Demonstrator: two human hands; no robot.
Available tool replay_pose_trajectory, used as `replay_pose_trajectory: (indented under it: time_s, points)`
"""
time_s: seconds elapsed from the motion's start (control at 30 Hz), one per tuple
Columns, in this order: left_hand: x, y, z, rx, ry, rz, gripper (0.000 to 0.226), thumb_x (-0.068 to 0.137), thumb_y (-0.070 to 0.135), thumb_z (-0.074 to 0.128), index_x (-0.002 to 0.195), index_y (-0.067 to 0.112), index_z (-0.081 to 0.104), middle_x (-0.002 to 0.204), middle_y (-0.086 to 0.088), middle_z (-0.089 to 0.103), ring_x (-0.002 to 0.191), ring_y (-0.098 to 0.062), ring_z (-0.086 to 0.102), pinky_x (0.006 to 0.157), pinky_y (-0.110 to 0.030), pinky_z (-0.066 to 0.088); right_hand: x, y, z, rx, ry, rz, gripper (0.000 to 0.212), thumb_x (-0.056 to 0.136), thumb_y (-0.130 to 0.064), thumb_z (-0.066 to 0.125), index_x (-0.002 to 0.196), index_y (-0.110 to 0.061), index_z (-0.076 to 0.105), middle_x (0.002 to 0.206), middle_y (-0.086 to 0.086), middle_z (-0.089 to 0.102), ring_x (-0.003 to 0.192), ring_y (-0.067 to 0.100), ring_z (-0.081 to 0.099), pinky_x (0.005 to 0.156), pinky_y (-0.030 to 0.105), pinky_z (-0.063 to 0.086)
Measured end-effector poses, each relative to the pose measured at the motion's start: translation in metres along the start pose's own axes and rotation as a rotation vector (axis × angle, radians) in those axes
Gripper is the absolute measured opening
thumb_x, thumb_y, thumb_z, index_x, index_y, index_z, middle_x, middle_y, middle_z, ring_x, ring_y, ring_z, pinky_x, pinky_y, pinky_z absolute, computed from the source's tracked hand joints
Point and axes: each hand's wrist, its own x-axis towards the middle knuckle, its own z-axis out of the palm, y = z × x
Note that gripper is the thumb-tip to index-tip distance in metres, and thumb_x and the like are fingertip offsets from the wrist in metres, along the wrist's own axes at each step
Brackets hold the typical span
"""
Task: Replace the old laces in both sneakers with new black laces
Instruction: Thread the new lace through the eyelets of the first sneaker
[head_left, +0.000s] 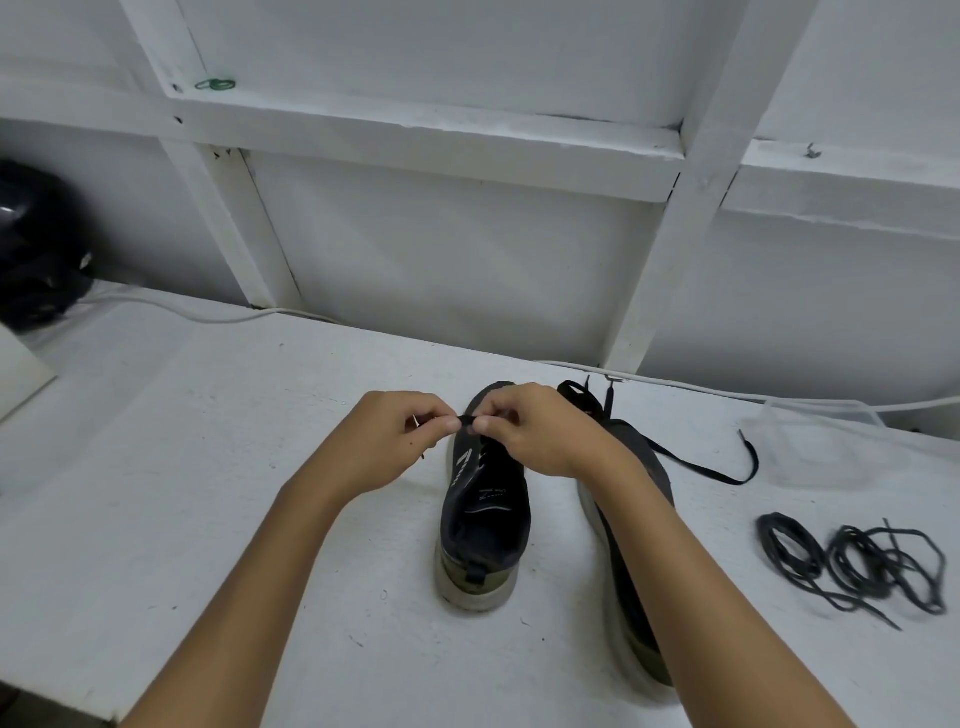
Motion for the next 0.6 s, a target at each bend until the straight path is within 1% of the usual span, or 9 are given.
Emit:
replay_pose_trajectory:
  time_s: [0.07, 0.17, 0.23, 0.33, 0.4, 0.43, 0.47, 0.53, 0.6]
  points:
    - [0.0, -0.004, -0.002, 0.021, 0.013, -0.038, 0.013, 0.095, 0.034, 0.065, 0.086, 0.034, 0.073, 0.075, 0.018, 0.068, 0.072, -0.008, 0.061, 0.064, -0.02, 0.047, 0.003, 0.004, -0.003, -0.049, 0.084, 0.034, 0.017, 0.1, -0.029, 0.058, 0.085, -0.034, 0.064, 0.083, -0.01, 0.066, 0.073, 0.009, 0.059, 0.067, 0.028, 0.047]
    - [-0.004, -0.015, -0.005, 0.073, -0.01, -0.104, 0.015, 0.097, 0.033, 0.062, 0.085, 0.037, 0.071, 0.075, 0.017, 0.068, 0.069, -0.004, 0.057, 0.057, -0.012, 0.038, 0.007, 0.015, -0.012, -0.132, 0.267, 0.091, 0.015, 0.101, -0.027, 0.056, 0.089, -0.029, 0.065, 0.086, -0.008, 0.068, 0.081, 0.017, 0.061, 0.073, 0.033, 0.05]
    - [-0.008, -0.021, -0.002, 0.08, -0.051, -0.137, 0.015, 0.098, 0.034, 0.061, 0.091, 0.035, 0.074, 0.08, 0.016, 0.07, 0.073, -0.007, 0.06, 0.059, -0.013, 0.041, 0.009, 0.02, -0.014, -0.17, 0.3, 0.138, 0.014, 0.101, -0.026, 0.054, 0.094, -0.026, 0.067, 0.091, -0.007, 0.069, 0.086, 0.019, 0.06, 0.073, 0.032, 0.047]
    - [-0.01, -0.023, 0.009, 0.059, -0.061, -0.15, 0.017, 0.097, 0.034, 0.062, 0.102, 0.03, 0.077, 0.09, 0.014, 0.068, 0.084, -0.009, 0.06, 0.068, -0.017, 0.042, 0.006, 0.02, -0.009, -0.178, 0.313, 0.157, 0.018, 0.101, -0.031, 0.057, 0.115, -0.027, 0.068, 0.11, -0.008, 0.069, 0.106, 0.018, 0.061, 0.085, 0.034, 0.049]
    - [-0.01, -0.021, 0.016, 0.017, -0.045, -0.184, 0.015, 0.096, 0.03, 0.064, 0.105, 0.032, 0.076, 0.093, 0.008, 0.064, 0.086, -0.008, 0.059, 0.07, -0.017, 0.039, -0.001, 0.017, 0.0, -0.171, 0.32, 0.159, 0.036, 0.099, -0.036, 0.06, 0.135, -0.028, 0.059, 0.127, -0.007, 0.062, 0.119, 0.017, 0.056, 0.094, 0.036, 0.048]
    - [-0.011, -0.022, 0.02, -0.016, -0.039, -0.214, 0.015, 0.096, 0.028, 0.065, 0.105, 0.034, 0.076, 0.092, 0.006, 0.065, 0.086, -0.007, 0.059, 0.07, -0.016, 0.038, -0.006, 0.015, 0.005, -0.164, 0.34, 0.159, 0.039, 0.098, -0.036, 0.061, 0.137, -0.027, 0.057, 0.129, -0.006, 0.06, 0.12, 0.017, 0.055, 0.094, 0.036, 0.047]
    - [-0.012, -0.024, 0.023, -0.067, -0.034, -0.252, 0.015, 0.095, 0.027, 0.067, 0.101, 0.038, 0.076, 0.091, 0.006, 0.067, 0.086, -0.007, 0.06, 0.07, -0.016, 0.04, -0.011, 0.013, 0.009, -0.151, 0.364, 0.145, 0.036, 0.097, -0.035, 0.062, 0.132, -0.027, 0.06, 0.125, -0.006, 0.06, 0.116, 0.017, 0.057, 0.092, 0.035, 0.048]
    - [-0.014, -0.027, 0.029, -0.236, -0.024, -0.346, 0.013, 0.091, 0.027, 0.071, 0.089, 0.038, 0.078, 0.09, 0.007, 0.072, 0.088, -0.006, 0.065, 0.075, -0.018, 0.044, -0.024, 0.011, 0.018, -0.146, 0.364, 0.096, 0.019, 0.094, -0.031, 0.064, 0.112, -0.029, 0.068, 0.108, -0.01, 0.064, 0.103, 0.014, 0.06, 0.087, 0.035, 0.052]
    - [-0.016, -0.026, 0.034, -0.439, -0.013, -0.44, 0.009, 0.089, 0.029, 0.073, 0.091, 0.035, 0.079, 0.092, 0.012, 0.074, 0.092, -0.003, 0.065, 0.076, -0.021, 0.044, -0.038, 0.009, 0.027, -0.211, 0.278, 0.07, 0.011, 0.091, -0.03, 0.064, 0.099, -0.03, 0.072, 0.099, -0.013, 0.062, 0.097, 0.01, 0.059, 0.081, 0.033, 0.053]
